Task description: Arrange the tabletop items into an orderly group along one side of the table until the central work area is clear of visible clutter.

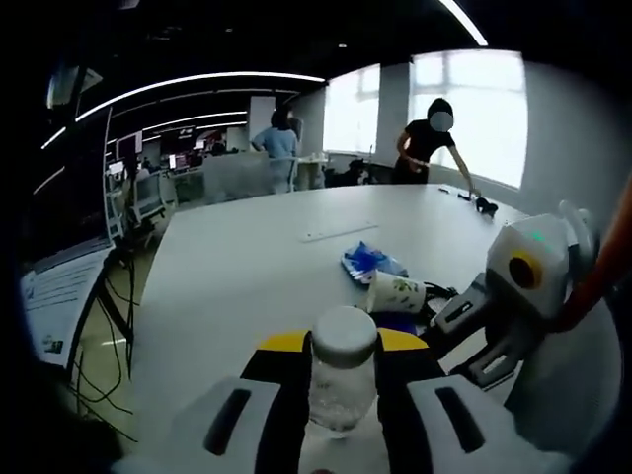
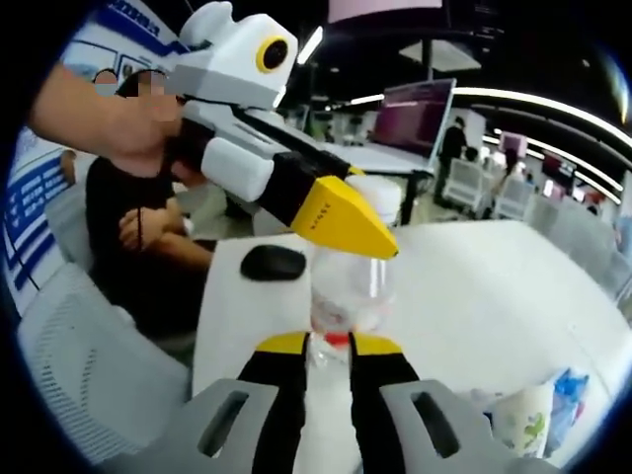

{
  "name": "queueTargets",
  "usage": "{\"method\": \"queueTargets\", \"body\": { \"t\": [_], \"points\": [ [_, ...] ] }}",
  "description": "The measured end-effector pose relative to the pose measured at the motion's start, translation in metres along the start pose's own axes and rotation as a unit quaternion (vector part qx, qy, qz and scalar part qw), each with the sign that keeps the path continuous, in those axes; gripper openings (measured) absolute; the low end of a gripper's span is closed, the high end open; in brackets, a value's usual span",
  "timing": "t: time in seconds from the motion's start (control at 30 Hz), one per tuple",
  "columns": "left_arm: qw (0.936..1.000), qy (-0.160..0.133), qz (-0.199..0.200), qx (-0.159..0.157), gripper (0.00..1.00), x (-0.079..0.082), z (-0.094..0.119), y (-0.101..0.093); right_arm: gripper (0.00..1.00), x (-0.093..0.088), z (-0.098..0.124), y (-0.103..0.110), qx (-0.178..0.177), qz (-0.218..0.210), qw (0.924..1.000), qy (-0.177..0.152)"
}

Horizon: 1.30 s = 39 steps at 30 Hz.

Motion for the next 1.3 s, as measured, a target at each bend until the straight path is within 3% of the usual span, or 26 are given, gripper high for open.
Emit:
{"method": "queueTargets", "body": {
  "t": [0.1,0.3,1.3],
  "points": [
    [1.0000,0.000,0.000,0.003,0.26,-0.001,0.002,0.000,0.20,0.000,0.001,-0.005,-0.006,-0.010,0.9999,-0.003],
    [0.9999,-0.001,0.007,0.010,0.28,-0.003,0.005,0.003,0.22,0.004,0.000,-0.004,0.000,-0.009,0.9999,-0.005],
    [0.9992,0.004,0.013,0.037,0.30,-0.015,0.016,0.009,0.26,0.014,-0.007,0.026,0.042,0.009,0.9989,-0.018]
  ]
}}
Point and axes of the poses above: the point that each gripper's makers call its tool centre point, and the gripper's own axes: z roughly backward along the fingers, y roughly to its left, x roughly out of its top, the point moved 2 cm from there along z, roughly backward along the fingers, and after that the axes turned 15 degrees about y, right-handed, at the moved point
